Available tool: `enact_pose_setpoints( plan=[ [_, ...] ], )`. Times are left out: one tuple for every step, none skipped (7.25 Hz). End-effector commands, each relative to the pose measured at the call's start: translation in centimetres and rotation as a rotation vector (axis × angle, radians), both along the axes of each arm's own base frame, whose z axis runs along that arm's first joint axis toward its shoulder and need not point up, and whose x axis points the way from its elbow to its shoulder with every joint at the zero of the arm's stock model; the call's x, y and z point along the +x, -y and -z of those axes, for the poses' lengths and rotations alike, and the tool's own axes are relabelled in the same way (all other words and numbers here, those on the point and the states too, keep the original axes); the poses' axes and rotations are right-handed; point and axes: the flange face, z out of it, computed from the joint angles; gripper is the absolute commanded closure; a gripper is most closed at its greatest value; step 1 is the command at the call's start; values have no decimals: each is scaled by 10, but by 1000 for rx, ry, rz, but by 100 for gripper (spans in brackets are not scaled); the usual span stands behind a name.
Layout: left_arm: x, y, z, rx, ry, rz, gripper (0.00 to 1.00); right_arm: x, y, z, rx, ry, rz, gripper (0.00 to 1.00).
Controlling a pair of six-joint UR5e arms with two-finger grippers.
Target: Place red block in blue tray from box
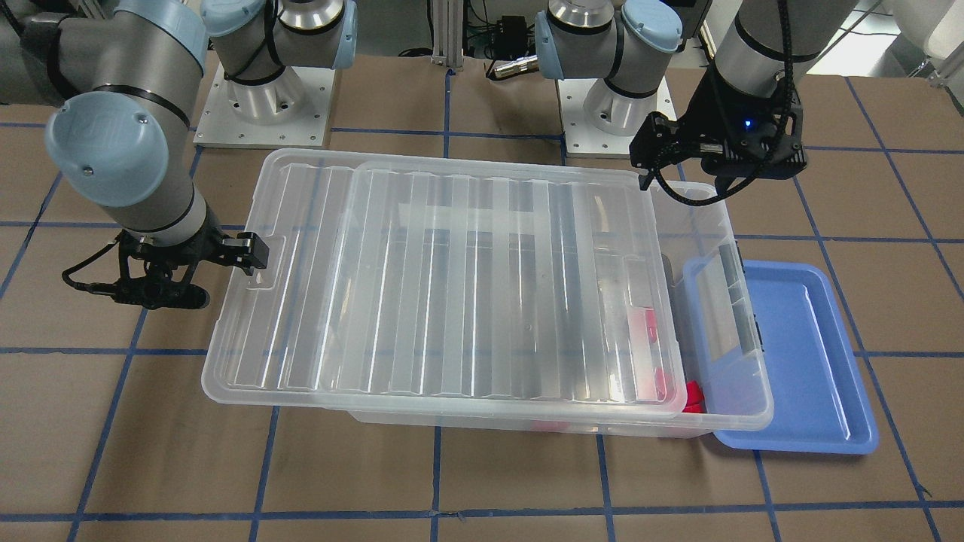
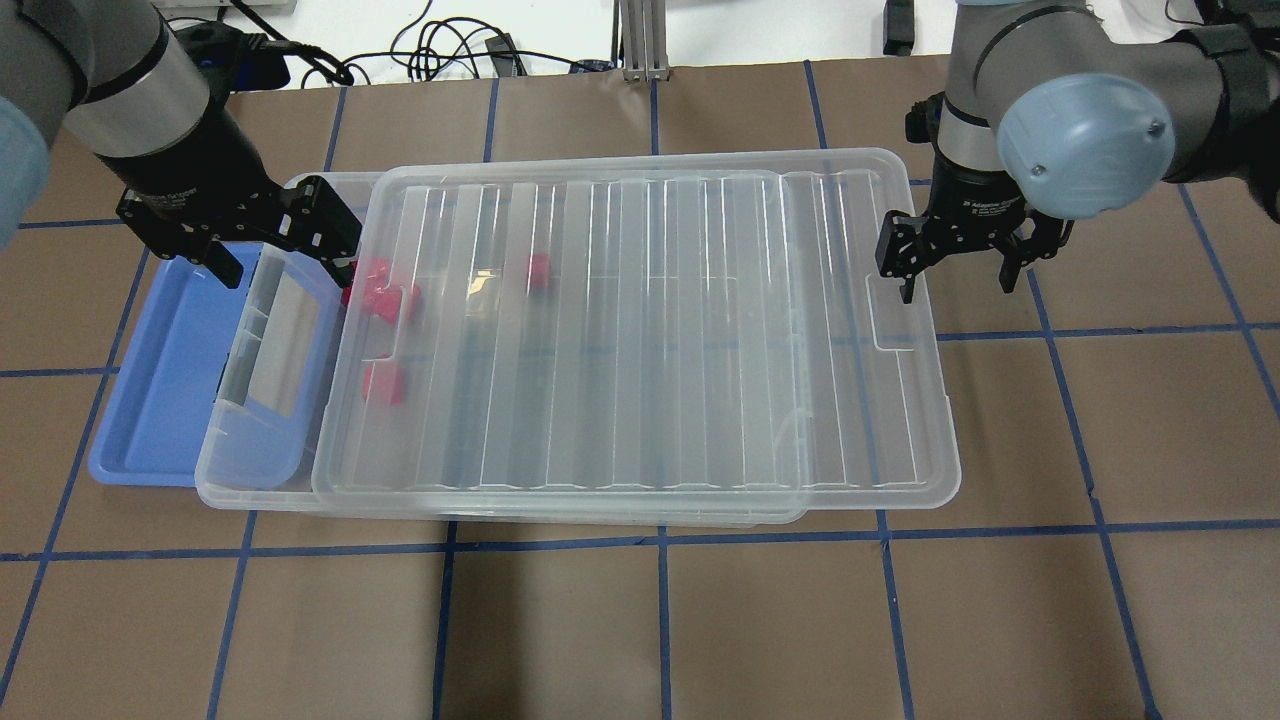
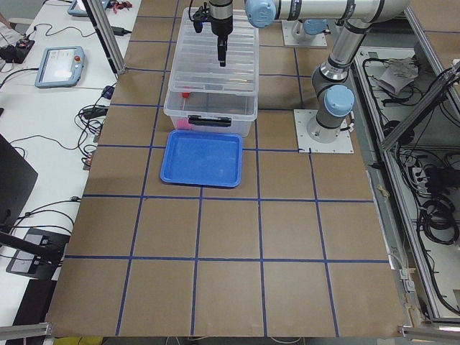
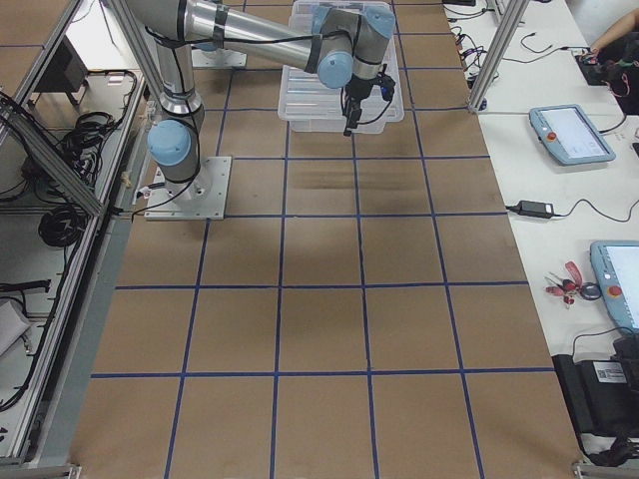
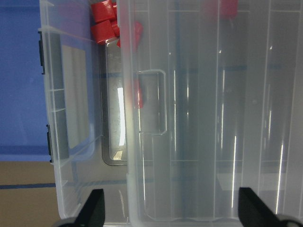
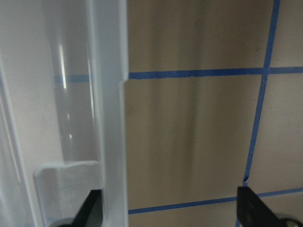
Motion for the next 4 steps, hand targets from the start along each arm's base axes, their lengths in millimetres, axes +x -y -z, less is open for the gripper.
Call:
enact_pose_setpoints(
  plan=[
    [1,0,0,2,0,-2,0,-33,3,-1,15,-52,-17,0],
    [1,0,1,6,-1,-1,0,-42,4,-1,20,-47,-28,0],
    [0,2,3,8,-1,4,0,-47,5,-1,22,-49,-26,0],
    [2,2,3,3,-1,47,0,-57,5,-2,23,-48,-23,0]
  ],
)
